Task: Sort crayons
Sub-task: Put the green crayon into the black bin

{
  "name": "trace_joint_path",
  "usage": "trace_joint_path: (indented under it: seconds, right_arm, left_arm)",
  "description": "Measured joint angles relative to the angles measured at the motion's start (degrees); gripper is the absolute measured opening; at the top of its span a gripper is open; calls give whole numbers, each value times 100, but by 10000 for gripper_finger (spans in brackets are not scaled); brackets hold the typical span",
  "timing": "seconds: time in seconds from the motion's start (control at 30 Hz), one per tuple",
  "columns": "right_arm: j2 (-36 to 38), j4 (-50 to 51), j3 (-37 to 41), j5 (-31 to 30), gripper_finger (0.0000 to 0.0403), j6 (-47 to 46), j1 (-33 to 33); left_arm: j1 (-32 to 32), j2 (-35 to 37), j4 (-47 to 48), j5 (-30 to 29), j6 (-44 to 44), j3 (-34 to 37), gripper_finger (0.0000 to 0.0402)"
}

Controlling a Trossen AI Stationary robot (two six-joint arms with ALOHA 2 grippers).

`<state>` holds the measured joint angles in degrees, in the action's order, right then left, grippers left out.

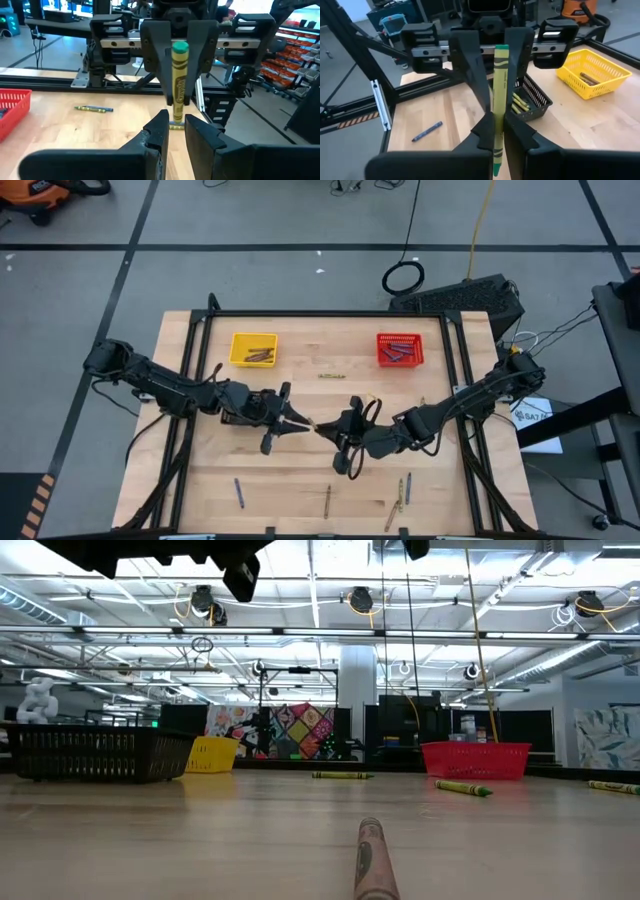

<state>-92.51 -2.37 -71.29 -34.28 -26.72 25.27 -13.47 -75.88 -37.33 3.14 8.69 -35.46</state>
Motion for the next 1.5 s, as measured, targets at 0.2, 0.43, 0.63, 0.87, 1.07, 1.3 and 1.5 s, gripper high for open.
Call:
trace_joint_path:
  seconds: [0.2, 0.43, 0.63, 0.87, 1.07, 1.3, 1.5]
  right_arm:
    - [0, 0, 0, 7, 3, -15, -54]
    - [0, 0, 0, 11, 2, -20, -83]
    - [0, -78, 0, 167, 2, -24, -130]
    - [0, -85, 0, 165, 2, -17, -221]
    - [0, -86, 0, 319, 2, -7, -272]
    - [0, -60, 0, 319, 2, 0, -275]
    - [0, -52, 0, 328, 2, 0, -275]
  left_arm:
    - [-4, 0, -117, -7, 0, 0, 66]
    - [0, 0, -134, -186, 2, 0, 66]
    - [10, 0, -131, -573, 0, 0, 66]
    - [39, 0, -134, -513, 6, -2, 66]
    - [39, 0, -171, -313, 6, -2, 66]
    - [43, 2, -388, -151, 4, -4, 66]
    - [44, 1, -524, -146, 3, -4, 66]
